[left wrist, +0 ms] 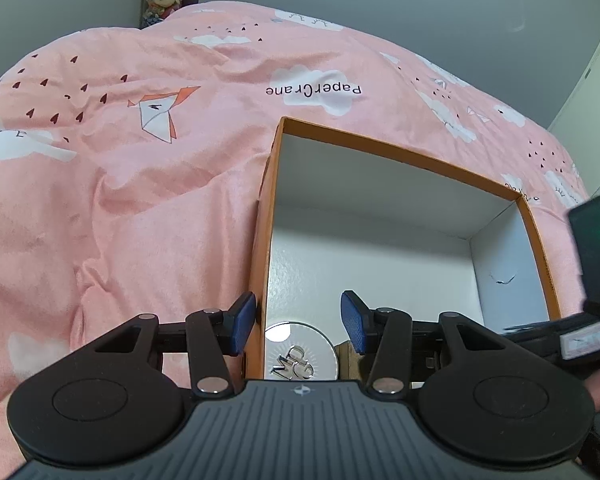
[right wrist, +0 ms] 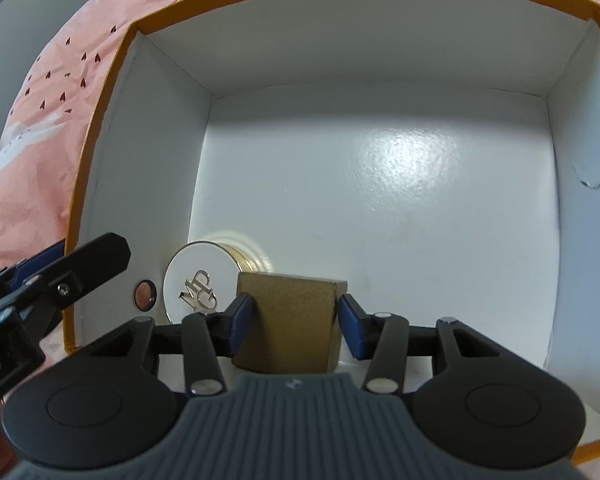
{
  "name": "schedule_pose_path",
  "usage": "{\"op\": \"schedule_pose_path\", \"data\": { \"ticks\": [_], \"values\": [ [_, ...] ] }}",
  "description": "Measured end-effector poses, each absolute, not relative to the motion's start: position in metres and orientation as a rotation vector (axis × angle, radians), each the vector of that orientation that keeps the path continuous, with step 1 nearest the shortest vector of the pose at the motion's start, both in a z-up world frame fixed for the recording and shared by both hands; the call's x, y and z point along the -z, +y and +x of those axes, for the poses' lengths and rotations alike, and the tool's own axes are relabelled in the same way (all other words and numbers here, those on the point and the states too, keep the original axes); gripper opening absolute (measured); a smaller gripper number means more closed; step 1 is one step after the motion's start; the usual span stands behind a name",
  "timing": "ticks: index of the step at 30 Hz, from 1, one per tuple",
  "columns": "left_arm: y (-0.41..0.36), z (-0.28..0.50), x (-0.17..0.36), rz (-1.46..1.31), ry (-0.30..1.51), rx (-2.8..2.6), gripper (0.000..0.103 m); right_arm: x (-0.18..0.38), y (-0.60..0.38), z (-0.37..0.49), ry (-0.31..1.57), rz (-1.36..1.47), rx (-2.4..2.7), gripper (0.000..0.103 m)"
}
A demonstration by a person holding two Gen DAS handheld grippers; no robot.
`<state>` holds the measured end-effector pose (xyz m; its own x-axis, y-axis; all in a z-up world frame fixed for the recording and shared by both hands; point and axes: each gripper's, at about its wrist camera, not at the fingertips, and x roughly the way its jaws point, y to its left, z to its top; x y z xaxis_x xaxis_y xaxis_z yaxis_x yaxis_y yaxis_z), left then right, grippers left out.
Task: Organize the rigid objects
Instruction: 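Withdraw both tools from the box back toward the remaining items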
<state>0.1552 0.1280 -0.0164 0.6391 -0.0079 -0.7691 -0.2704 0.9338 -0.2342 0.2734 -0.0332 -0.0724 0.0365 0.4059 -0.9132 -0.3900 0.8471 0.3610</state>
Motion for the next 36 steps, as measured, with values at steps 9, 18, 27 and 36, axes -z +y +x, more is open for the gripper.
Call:
{"op": "schedule_pose_path", "data": {
  "ticks": [9, 18, 27, 36],
  "values": [
    [0.12, 0.141, -0.002, -0.265, 0.748, -0.201, 0.054, 0.027, -0.065, 0.244, 1.205, 0.038, -0.662, 0.058],
    [0.077, 0.11, -0.045, -0.12, 0.62, -0.07, 0.054, -0.02, -0.098, 0.186, 0.981, 0.025, -0.669, 0.058],
    [0.042, 0.078, -0.029, -0.109, 0.705, 0.144, 0.054, -0.015, -0.121, 0.144, 0.963, -0.042, -0.619, 0.061],
    [0.046, 0.064, 0.005, -0.182, 0.872, 0.194, 0.054, 0.011, -0.141, 0.121, 1.067, -0.101, -0.526, 0.064]
  ]
}}
